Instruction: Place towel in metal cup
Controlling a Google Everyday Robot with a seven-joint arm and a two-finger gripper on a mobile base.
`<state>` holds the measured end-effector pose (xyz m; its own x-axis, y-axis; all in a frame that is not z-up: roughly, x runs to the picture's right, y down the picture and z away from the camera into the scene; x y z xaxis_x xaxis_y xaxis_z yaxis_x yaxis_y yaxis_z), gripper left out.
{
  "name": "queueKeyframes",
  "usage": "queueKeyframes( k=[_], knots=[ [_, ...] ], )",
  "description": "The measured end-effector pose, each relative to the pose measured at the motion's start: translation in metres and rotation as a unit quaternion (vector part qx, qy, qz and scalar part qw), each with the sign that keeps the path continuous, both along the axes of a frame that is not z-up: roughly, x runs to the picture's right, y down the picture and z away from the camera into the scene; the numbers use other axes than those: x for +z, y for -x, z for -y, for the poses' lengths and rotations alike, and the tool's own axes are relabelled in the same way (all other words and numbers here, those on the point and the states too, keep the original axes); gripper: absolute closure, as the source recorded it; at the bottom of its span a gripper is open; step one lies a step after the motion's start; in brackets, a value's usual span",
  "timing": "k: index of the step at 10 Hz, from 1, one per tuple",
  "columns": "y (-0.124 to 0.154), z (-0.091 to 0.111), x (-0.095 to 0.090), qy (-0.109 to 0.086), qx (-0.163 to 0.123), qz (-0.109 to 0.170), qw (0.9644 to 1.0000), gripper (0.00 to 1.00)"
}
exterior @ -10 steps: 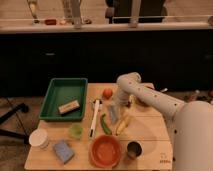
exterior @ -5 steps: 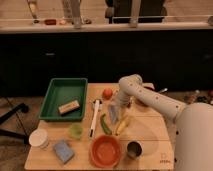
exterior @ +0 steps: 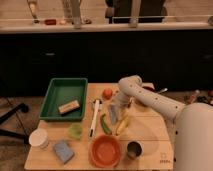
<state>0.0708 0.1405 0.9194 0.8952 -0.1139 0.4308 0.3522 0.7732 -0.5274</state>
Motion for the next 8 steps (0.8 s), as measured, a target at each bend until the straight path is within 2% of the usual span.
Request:
queueKeyframes(
  k=[8],
  knots=[
    [-0.0032, -0.0083, 0.0022, 0.021, -0.006, 0.011, 0.9997, 0.2]
  ],
)
